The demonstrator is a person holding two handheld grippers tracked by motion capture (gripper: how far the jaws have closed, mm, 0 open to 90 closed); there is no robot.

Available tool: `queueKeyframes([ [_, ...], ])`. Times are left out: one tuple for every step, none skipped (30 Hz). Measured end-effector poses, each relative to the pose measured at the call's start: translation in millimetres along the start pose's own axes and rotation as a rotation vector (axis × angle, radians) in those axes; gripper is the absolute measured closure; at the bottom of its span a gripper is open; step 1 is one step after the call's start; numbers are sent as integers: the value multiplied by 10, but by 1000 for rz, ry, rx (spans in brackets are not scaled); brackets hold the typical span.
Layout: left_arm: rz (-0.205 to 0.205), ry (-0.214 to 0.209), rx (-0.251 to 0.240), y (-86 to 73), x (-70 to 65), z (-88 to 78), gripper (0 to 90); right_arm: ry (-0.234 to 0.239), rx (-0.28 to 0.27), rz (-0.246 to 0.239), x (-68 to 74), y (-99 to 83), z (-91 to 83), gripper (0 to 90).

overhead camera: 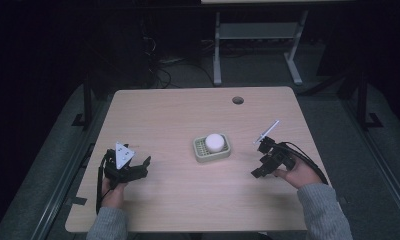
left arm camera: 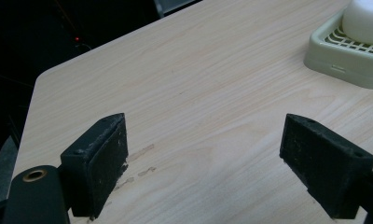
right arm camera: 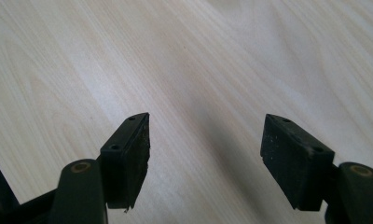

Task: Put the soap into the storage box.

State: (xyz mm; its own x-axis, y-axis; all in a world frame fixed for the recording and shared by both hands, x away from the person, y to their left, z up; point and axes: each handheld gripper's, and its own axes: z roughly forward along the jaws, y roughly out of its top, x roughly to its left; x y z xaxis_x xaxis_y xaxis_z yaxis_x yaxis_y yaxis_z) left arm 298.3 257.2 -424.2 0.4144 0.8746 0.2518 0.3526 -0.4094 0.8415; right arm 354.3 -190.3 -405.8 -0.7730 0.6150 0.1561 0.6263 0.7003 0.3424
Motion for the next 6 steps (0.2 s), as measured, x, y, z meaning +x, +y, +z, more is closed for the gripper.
queueKeyframes([
  [2,-1,4,1,-3,-2,148,0,-2,1,1,-21,-3,319],
  [2,-1,0,0,-6,1,148,-1,-7,-1,0,-47,-7,319],
  [1,-2,-1,1,-11,3,148,0,-7,4,3,-63,-12,319],
  [0,-2,-3,2,-14,4,149,-4,-11,3,3,-93,-16,316],
  [1,-3,-3,3,-14,4,148,-4,-13,7,7,-112,-22,315],
  [1,-3,-3,4,-15,5,148,-7,-15,7,9,-126,-26,315],
])
